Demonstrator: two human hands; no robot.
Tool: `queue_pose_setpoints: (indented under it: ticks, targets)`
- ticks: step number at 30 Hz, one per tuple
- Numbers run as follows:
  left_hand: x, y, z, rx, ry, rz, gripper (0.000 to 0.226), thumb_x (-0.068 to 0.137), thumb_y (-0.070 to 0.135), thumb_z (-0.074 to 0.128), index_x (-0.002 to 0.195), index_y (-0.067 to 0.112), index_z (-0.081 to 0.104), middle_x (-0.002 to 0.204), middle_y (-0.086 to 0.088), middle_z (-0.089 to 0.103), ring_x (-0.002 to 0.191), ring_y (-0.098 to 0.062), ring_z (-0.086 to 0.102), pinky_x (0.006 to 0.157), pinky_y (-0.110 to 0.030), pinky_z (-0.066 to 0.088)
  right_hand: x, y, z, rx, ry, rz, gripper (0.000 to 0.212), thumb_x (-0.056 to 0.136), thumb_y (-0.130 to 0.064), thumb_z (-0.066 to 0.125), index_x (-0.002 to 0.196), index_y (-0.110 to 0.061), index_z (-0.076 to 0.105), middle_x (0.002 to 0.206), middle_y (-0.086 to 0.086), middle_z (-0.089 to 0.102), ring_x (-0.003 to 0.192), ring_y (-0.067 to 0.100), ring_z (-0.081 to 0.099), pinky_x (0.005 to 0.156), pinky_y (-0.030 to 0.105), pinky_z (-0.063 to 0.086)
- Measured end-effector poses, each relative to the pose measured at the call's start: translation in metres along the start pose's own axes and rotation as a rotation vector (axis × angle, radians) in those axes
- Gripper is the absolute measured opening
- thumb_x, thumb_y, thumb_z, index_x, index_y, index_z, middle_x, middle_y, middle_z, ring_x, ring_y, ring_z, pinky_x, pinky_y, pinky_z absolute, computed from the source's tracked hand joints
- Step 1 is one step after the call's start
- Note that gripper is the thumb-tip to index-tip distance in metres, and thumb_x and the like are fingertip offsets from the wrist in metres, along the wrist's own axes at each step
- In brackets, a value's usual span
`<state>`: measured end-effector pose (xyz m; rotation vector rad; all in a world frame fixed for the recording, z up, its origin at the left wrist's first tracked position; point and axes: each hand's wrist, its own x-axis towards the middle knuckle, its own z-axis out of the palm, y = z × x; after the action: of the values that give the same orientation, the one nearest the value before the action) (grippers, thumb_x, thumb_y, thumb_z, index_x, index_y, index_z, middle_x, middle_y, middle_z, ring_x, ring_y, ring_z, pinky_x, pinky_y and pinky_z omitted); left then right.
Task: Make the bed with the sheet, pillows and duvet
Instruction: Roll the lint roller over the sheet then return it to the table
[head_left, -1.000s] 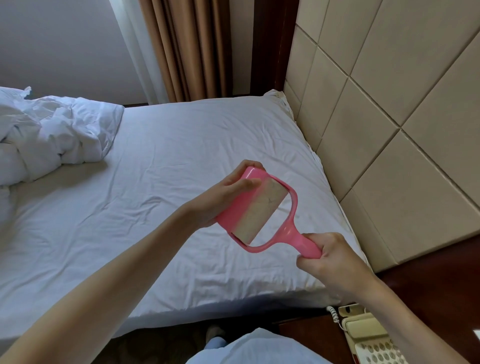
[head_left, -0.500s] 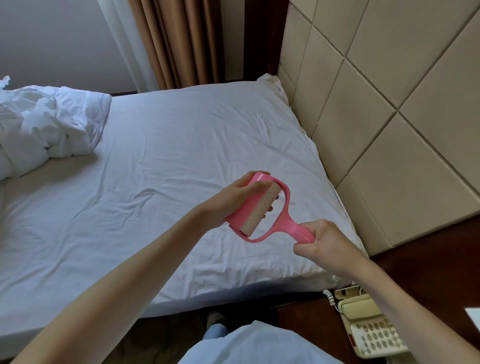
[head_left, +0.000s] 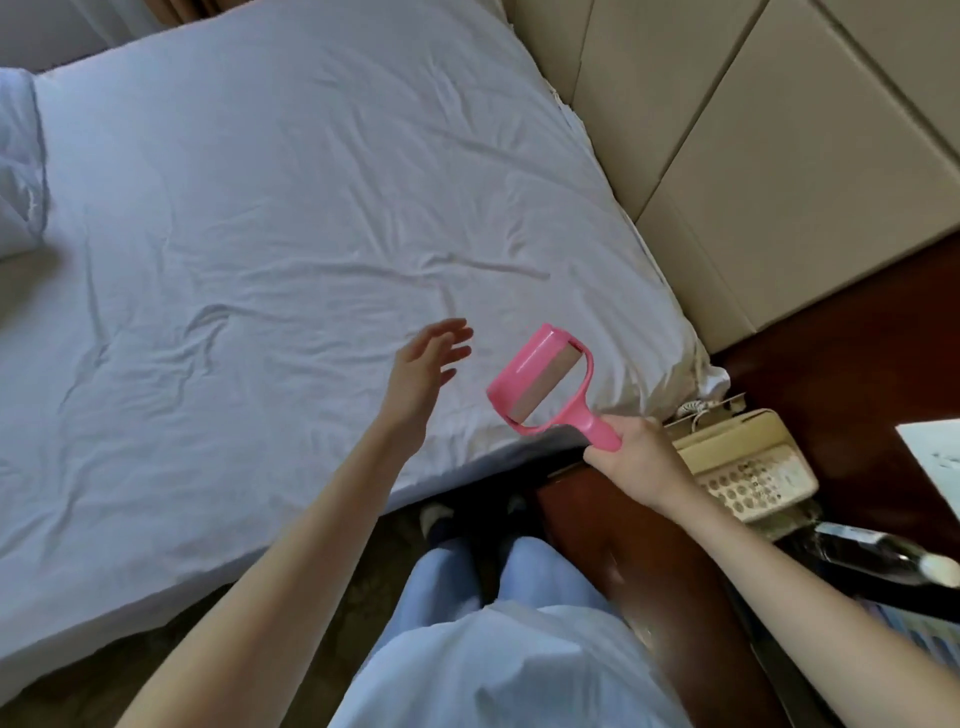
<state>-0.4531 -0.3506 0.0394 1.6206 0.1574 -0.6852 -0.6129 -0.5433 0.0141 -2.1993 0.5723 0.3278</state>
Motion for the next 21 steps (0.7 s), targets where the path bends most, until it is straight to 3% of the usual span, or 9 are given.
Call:
queue_pose_setpoints:
  ticks: [2,6,15,21]
  targets:
    - [0.001,-0.014,0.007,0.022,0.018,-0.031,0.026,0.098,0.012,0.042,0.112,0.018,0.063,0.110,0.001,0.069,0.099,-0.015,0.065,0.091,-0.032,0.046,0.000,0.024,0.008,-0.073,-0.015,0.030,0.038,0.071,-0.012,0.065,0.049,-0.029,0.038,0.045,-0.006,0.038,0.050,0.015,0.037,0.052,0.033,0.029]
    - [0.002,-0.040,0.016,0.079,0.059,-0.085,0.027,0.099,0.011,0.041,0.121,0.012,0.057,0.113,-0.004,0.065,0.092,-0.016,0.063,0.086,-0.029,0.047,-0.001,0.074,0.022,-0.306,-0.157,0.092,0.040,0.076,-0.023,0.065,0.053,-0.027,0.032,0.053,-0.005,0.039,0.071,0.025,0.048,0.060,0.031,0.031]
    - [0.009,-0.063,0.044,0.084,0.090,-0.225,0.025,0.098,0.012,0.043,0.118,0.016,0.058,0.108,0.000,0.066,0.092,-0.016,0.064,0.088,-0.030,0.049,-0.031,0.161,0.063,-0.320,-0.213,0.339,0.039,0.078,-0.029,0.063,0.048,-0.023,0.039,0.049,-0.007,0.044,0.058,0.025,0.053,0.055,0.029,0.034]
    - [0.023,-0.063,0.070,0.100,0.093,-0.212,0.024,0.097,0.011,0.041,0.115,0.016,0.058,0.106,-0.001,0.066,0.091,-0.017,0.064,0.086,-0.030,0.050,-0.033,0.188,0.086,-0.341,-0.224,0.477,0.030,0.077,-0.042,0.062,0.057,-0.021,0.054,0.073,0.006,0.064,0.078,0.031,0.064,0.063,0.030,0.042]
